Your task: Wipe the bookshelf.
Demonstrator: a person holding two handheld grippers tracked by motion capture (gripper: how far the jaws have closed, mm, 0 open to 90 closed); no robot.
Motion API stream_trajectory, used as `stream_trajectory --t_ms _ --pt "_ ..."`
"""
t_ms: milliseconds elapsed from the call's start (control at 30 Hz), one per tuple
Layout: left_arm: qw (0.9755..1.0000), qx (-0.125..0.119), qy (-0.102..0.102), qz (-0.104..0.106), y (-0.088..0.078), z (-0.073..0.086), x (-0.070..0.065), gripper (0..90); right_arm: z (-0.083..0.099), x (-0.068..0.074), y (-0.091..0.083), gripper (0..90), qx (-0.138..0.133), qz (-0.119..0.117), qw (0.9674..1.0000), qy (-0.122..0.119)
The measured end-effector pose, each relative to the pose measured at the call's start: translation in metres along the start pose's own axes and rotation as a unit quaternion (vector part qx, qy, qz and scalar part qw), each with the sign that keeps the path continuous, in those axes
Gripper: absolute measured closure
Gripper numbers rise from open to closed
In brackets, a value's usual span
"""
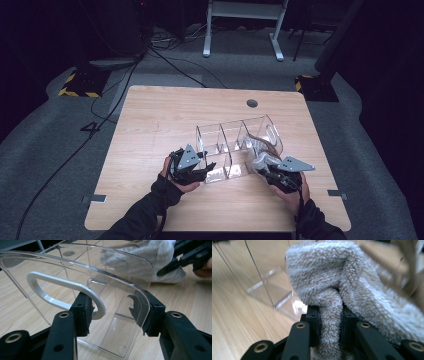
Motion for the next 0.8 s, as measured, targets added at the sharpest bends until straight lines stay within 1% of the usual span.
stream_trajectory --t_ms 100,133,167,200,267,333,367,433,467,500,533,567,600,700,767,800 --pt "1.0 0.003 0.001 0.005 -0.004 0.002 -0.004 50.5 -0.023 -0.001 -0.012 74.5 -0.043 0.011 0.999 0.0" --pt "1.0 0.003 -0.001 0.006 -0.005 0.003 -0.005 50.6 -0.039 -0.001 -0.02 74.6 -0.069 0.017 0.9975 0.002" --pt "1.0 0.004 0.001 0.009 -0.006 0.004 -0.008 50.6 -0.039 -0.001 -0.02 74.6 -0.069 0.017 0.9975 0.002" --pt "0.9999 0.006 0.001 0.012 -0.008 0.005 -0.011 50.4 -0.047 0.0 -0.023 74.5 -0.08 0.019 0.9966 0.002" --pt "0.9999 0.005 0.0 0.013 -0.01 0.007 -0.017 50.5 -0.057 0.001 -0.027 74.4 -0.091 0.025 0.9955 -0.008" --pt "0.9999 0.005 0.001 0.011 -0.012 0.009 -0.024 50.4 -0.062 0.0 -0.028 74.3 -0.098 0.031 0.9947 -0.005" --pt "1.0 0.002 -0.002 0.005 -0.013 0.01 -0.028 50.5 -0.062 0.0 -0.028 74.3 -0.096 0.032 0.9948 -0.007" --pt "1.0 0.003 -0.005 -0.001 -0.014 0.011 -0.034 50.5 -0.055 0.001 -0.026 74.2 -0.086 0.032 0.9957 -0.008" --pt "1.0 0.002 -0.006 -0.003 -0.014 0.011 -0.038 50.4 -0.05 0.002 -0.025 74.1 -0.08 0.031 0.9962 -0.014" --pt "1.0 0.003 -0.006 -0.003 -0.014 0.011 -0.041 50.4 -0.043 0.003 -0.022 74.2 -0.072 0.035 0.9966 -0.022" --pt "1.0 0.002 -0.009 -0.004 -0.013 0.011 -0.043 50.4 -0.038 0.004 -0.02 74.2 -0.065 0.035 0.9969 -0.026" --pt "1.0 0.004 -0.008 -0.001 -0.013 0.012 -0.045 50.3 -0.033 0.005 -0.018 74.4 -0.059 0.035 0.9973 -0.029" --pt "1.0 0.004 -0.007 0.005 -0.013 0.012 -0.048 50.0 -0.027 0.006 -0.014 74.5 -0.05 0.034 0.9977 -0.031" --pt "0.9999 0.004 -0.01 0.004 -0.014 0.013 -0.051 49.8 -0.009 0.008 -0.005 74.9 -0.024 0.029 0.9987 -0.033" --pt "0.9999 0.004 -0.012 0.001 -0.014 0.013 -0.053 49.7 0.003 0.011 0.001 75.1 -0.004 0.028 0.9988 -0.04" --pt "0.9999 0.001 -0.015 -0.002 -0.015 0.014 -0.054 49.7 0.015 0.013 0.006 75.3 0.015 0.024 0.9991 -0.03"
Point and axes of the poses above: each handheld gripper's, and its own axes: y roughly forward along the jaws, z roughly out of its underside, x roughly to its left, the point moved 10 cm from there along y, roughly forward along the jaws, and after that the axes turned 13 degrees about z, right-handed, at the moved point
